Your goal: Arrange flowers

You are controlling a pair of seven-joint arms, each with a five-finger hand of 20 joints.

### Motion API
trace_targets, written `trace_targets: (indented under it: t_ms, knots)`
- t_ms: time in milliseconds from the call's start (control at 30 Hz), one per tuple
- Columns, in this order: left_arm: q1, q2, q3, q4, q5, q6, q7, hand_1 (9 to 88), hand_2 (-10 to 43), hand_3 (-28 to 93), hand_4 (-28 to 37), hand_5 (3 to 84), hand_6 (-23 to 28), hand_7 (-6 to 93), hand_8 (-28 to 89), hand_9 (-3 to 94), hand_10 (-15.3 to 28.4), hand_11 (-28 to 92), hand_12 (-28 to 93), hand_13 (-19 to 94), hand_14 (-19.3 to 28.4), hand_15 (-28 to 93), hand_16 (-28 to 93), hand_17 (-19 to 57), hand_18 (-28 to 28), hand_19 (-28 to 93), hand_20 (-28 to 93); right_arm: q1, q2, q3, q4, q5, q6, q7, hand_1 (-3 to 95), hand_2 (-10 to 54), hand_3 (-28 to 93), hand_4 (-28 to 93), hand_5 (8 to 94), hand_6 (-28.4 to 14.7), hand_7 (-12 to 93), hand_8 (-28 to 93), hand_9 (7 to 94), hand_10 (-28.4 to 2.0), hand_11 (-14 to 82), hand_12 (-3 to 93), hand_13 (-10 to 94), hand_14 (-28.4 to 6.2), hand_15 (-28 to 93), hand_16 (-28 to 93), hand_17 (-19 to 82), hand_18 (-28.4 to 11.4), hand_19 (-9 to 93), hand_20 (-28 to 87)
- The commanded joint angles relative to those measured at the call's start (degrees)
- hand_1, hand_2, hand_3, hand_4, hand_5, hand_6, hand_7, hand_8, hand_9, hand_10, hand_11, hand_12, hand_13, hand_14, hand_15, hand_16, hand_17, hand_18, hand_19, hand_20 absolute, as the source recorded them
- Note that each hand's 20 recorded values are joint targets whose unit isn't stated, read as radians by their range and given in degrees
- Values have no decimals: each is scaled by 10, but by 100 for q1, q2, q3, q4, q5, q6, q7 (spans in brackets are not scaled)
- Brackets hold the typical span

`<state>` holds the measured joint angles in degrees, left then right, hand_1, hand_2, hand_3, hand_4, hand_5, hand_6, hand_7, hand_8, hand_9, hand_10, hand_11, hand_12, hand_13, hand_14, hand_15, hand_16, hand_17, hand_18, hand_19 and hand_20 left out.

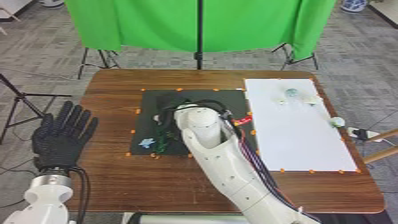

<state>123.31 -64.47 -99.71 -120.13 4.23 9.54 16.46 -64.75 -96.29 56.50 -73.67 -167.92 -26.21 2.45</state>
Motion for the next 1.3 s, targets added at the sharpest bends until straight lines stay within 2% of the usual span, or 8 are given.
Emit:
trace_targets:
  t_ms: [33, 133, 533, 833, 1067, 1300]
  knots:
    - [107, -31, 37, -38, -116, 189, 33, 297, 181, 724, -272, 462, 74, 148, -92, 403, 142, 206, 137, 319, 148, 461, -28, -35, 148, 345, 198, 135, 110, -33, -135, -21, 20, 193, 474, -95, 797, -283, 556, -23, 206, -128, 593, -153, 175, 176, 563, -140, 606, 336, 294, -222, 802, 378]
    - [104, -20, 54, -34, -117, 184, 34, 297, 180, 725, -271, 463, 74, 148, -92, 405, 143, 209, 137, 319, 148, 461, -29, -35, 148, 345, 198, 140, 129, -73, -186, 111, 14, 245, 468, -95, 800, -283, 553, -25, 200, -124, 584, -154, 170, 173, 558, -144, 617, 302, 293, -222, 802, 374]
    - [15, -29, 106, 9, -135, 186, -41, 298, 180, 723, -274, 464, 74, 148, -93, 406, 143, 213, 136, 318, 148, 462, -29, -36, 148, 345, 198, 106, 183, -263, -332, 290, 58, 208, 442, -95, 768, -283, 560, -28, 197, -122, 592, -158, 175, 176, 561, -145, 618, 292, 289, -226, 800, 376]
    - [143, -82, 46, -40, -166, 202, -56, 297, 180, 722, -275, 465, 75, 149, -92, 407, 142, 215, 135, 319, 148, 463, -30, -35, 148, 345, 198, 77, 315, -345, -502, 602, -21, 422, 444, -95, 763, -283, 585, -25, 196, -122, 604, -151, 175, 176, 565, -142, 609, 291, 286, -226, 792, 376]
    - [180, -112, 31, -43, -163, 229, -126, 297, 181, 722, -275, 465, 74, 150, -92, 407, 143, 214, 135, 319, 148, 464, -31, -35, 148, 345, 198, 100, 408, -337, -579, 900, 129, 546, 426, -95, 774, -283, 549, -37, 186, -119, 541, -168, 141, 164, 548, -144, 585, 278, 287, -228, 791, 373]
    - [133, -114, 45, -23, -113, 240, -244, 297, 181, 723, -276, 466, 74, 150, -93, 408, 142, 214, 135, 319, 147, 463, -31, -35, 148, 345, 198, 2, 443, -288, -607, 1103, 180, 732, 409, -95, 773, -283, 519, -46, 167, -112, 479, -175, 107, 142, 529, -142, 483, 209, 285, -225, 759, 331]
